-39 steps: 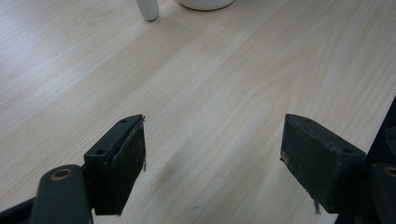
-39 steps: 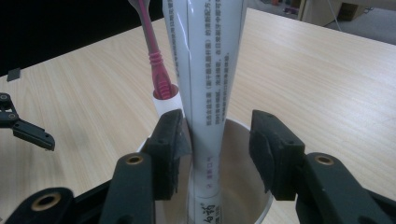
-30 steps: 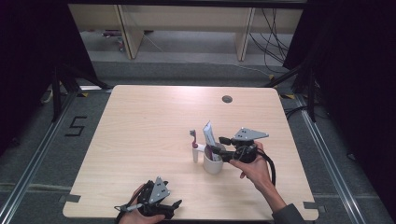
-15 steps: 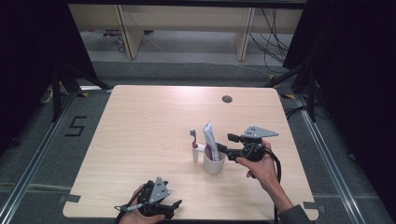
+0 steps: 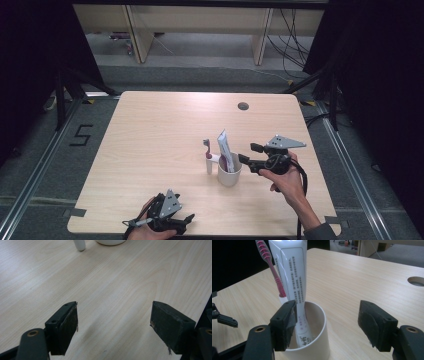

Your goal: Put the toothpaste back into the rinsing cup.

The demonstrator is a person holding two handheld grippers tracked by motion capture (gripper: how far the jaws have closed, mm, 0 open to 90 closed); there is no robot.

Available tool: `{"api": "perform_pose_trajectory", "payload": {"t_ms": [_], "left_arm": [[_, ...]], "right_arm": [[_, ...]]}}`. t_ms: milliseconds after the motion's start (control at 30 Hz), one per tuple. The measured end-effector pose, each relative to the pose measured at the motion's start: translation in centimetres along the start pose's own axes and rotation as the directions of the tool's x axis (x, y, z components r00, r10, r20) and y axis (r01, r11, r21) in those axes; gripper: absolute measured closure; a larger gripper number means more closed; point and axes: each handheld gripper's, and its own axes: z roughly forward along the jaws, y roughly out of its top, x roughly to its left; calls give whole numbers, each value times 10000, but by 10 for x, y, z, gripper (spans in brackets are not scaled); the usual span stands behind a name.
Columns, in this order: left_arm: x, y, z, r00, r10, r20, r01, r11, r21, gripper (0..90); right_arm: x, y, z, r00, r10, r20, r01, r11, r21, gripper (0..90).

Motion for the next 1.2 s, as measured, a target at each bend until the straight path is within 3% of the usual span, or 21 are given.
{"api": "perform_pose_trajectory", "payload": {"t_ms": [33,200,267,300,333,367,467,567,633,667,867,1000,1033,1133,1167,1200], "left_arm": [[0,0,0,10000,7,-12,-7,10000,-8,218],[0,0,0,10000,8,-5,-8,10000,-39,218],[0,0,0,10000,4,-37,-4,10000,-20,218],[0,0,0,10000,0,-28,0,10000,-23,218],[0,0,0,10000,-5,-32,5,10000,-23,218],[0,0,0,10000,-5,-36,5,10000,-22,218],[0,0,0,10000,0,-47,-1,10000,-20,218],[0,0,0,10000,-32,-54,32,10000,-34,218],[0,0,0,10000,-15,-41,15,10000,-37,218],[1,0,-1,9999,108,-56,-108,9999,57,218],[1,0,-2,9999,94,-49,-94,9999,39,218],[1,0,-3,9999,164,-48,-163,9997,170,218],[2,0,-3,9998,207,-73,-206,9996,212,218],[2,0,-3,9998,190,-98,-188,9996,192,217],[2,0,-4,9998,155,-126,-152,9997,171,217],[2,0,-4,9998,155,-126,-152,9997,171,217]], "right_arm": [[-3,-2,-2,9997,-205,125,206,9997,-109,324],[-6,-7,-8,9997,-134,224,134,9999,-21,322],[-6,-11,-12,9993,247,295,-247,9997,-18,322],[-8,-11,-13,9995,-55,313,59,9999,-118,318],[-9,-13,-13,9994,-47,345,54,9998,-196,318],[-6,-14,-15,9991,309,294,-305,9994,-138,319],[-9,-17,-17,9994,-69,351,73,9999,-134,319],[-7,-19,-18,9995,178,252,-177,9998,-71,319],[-9,-22,-20,9994,-28,333,30,10000,-62,319],[-8,-23,-20,9992,192,351,-188,9998,-110,318],[-10,-27,-29,9989,57,466,-59,10000,40,312],[-10,-32,-32,9983,288,509,-290,9996,21,302],[-12,-32,-33,9987,3,505,-5,10000,37,298],[-13,-36,-35,9977,-105,676,98,9999,103,281],[-11,-39,-37,9982,106,587,-114,9999,129,272],[-12,-39,-37,9977,-113,670,106,9999,109,269]]}}
